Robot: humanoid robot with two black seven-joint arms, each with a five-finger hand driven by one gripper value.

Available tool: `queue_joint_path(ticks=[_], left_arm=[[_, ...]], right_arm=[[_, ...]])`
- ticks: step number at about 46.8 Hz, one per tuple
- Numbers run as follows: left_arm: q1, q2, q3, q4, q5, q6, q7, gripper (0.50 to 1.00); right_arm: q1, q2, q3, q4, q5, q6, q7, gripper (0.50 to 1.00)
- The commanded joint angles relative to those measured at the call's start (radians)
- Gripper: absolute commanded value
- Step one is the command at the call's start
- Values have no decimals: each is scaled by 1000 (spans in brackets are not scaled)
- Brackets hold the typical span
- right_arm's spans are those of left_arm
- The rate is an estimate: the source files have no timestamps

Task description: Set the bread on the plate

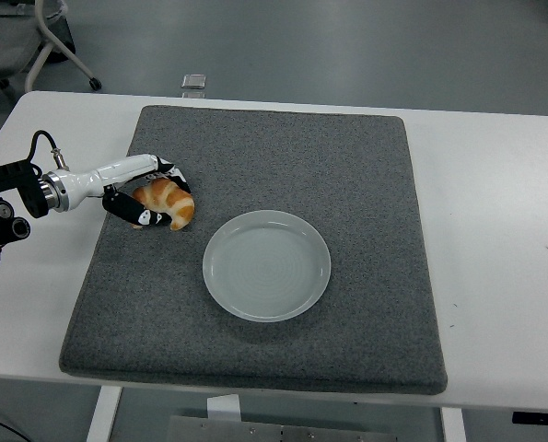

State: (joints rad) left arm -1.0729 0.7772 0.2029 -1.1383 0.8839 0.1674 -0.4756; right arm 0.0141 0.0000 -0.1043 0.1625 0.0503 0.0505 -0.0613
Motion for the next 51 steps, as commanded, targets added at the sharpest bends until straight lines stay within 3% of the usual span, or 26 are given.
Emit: queue_joint_path(ticks=[1, 23, 35, 39, 44, 51], left_arm=[[1, 1, -7, 6, 1, 0, 0, 500], [4, 10, -83, 31, -2, -2, 0, 500], [2, 27, -184, 189, -77, -26, 2, 500], [-8, 30, -207, 247, -106, -63, 2, 500], [-35, 36, -256, 336, -134, -152, 2, 500], [-153, 36, -296, 462, -135, -296, 2, 500]], right_arm=[[0, 0, 0, 0, -1, 0, 0, 930], [0, 0, 0, 0, 0, 0, 0, 930], [0, 0, 0, 0, 0, 0, 0, 930], [0, 0, 0, -1, 0, 0, 0, 930], [0, 0, 0, -1, 0, -1, 0, 930], [0, 0, 2, -1, 0, -1, 0, 930]])
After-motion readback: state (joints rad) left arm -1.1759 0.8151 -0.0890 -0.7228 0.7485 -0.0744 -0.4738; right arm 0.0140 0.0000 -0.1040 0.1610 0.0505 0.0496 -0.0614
